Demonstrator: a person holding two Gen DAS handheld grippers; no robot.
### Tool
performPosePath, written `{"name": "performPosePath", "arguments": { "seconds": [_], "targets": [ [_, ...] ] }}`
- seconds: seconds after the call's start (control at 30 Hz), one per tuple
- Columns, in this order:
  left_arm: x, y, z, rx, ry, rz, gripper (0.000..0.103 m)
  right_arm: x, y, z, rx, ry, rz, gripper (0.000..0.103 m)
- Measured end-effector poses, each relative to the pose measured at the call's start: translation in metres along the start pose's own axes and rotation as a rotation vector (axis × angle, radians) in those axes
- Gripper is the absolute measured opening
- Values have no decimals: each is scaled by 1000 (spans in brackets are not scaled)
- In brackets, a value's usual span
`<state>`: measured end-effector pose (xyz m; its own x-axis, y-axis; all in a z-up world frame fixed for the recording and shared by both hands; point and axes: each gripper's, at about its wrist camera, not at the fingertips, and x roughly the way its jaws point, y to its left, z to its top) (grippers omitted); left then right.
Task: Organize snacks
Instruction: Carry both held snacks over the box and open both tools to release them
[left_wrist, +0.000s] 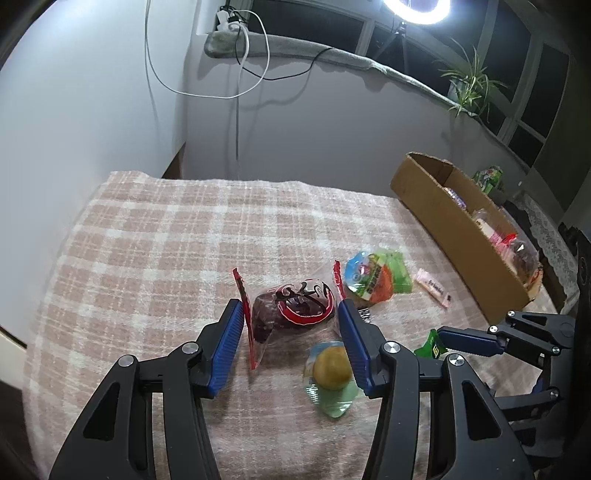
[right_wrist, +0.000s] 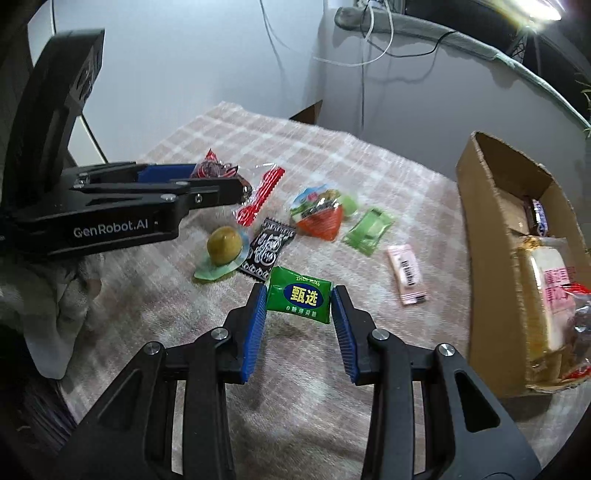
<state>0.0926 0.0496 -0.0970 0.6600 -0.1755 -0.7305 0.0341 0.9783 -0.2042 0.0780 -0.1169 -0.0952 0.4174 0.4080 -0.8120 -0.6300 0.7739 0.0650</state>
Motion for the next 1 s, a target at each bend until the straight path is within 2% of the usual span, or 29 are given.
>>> {"name": "performPosePath", "arguments": {
  "seconds": [0.17,0.47,0.77,1.0],
  "targets": [
    [-7,-12,6,9,-29,-26,52,-23,-18,1,35,-49,-11,38],
    [-20,-46,21,43,-70,-101,52,-63,-73,0,130,-125,-78,38],
    [-8,-81,36,56,-61,-177,52,-97,-125,-9,210,-180,-159,38],
    [-1,-118,37,121,-47,-201,52,-111,-156,-15,243,-190,-213,38]
  ]
}}
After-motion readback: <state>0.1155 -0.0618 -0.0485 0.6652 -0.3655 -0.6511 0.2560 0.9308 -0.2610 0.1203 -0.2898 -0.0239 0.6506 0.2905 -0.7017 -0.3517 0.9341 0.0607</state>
